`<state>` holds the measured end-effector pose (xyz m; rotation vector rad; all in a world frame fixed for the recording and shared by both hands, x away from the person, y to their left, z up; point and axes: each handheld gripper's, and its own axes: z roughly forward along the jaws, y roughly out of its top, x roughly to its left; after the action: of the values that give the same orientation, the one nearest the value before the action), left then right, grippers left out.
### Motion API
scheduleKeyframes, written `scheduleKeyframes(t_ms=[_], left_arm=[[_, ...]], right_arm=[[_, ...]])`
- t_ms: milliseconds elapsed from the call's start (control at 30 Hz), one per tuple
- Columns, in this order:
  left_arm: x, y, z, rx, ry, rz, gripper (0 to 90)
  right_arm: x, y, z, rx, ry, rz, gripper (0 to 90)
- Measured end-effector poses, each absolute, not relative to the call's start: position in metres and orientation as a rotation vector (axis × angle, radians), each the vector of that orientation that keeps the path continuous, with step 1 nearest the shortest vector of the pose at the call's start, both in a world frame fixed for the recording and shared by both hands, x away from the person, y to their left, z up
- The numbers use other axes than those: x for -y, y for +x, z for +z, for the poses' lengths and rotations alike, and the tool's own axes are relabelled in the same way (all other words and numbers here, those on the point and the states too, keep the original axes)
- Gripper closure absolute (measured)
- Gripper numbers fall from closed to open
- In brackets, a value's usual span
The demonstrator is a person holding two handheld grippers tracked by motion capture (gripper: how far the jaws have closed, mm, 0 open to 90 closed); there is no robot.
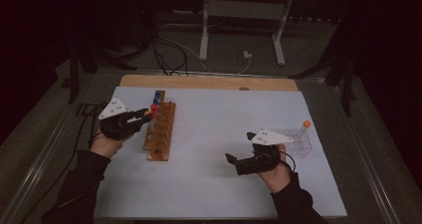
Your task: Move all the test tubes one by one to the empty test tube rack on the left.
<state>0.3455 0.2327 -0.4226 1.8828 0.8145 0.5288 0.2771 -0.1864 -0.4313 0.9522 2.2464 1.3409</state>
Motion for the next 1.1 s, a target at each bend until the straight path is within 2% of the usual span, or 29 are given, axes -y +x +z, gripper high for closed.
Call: scheduleKeyframes(t_ms=[367,767,933,1100], left_arm=[[-0.23,0.347,-0.446,-0.847,1.921,0.503,71.6],[-0.229,0.346,-0.449,-0.832,1.926,0.5,69.6],[-0.227,0.339,-0.442,-0.815,1.894,0.493,50.5],[-0.221,0.329,-0.429,-0.765,1.864,0.454,35.4]], right_arm=[[0.188,0.277,-0.431,-2.242,0.955,1.355,0.0],[0.19,0.275,-0.428,-2.237,0.946,1.369,0.0],[0.194,0.276,-0.426,-2.23,0.945,1.37,0.0],[0.205,0.278,-0.42,-2.195,0.947,1.349,0.0]])
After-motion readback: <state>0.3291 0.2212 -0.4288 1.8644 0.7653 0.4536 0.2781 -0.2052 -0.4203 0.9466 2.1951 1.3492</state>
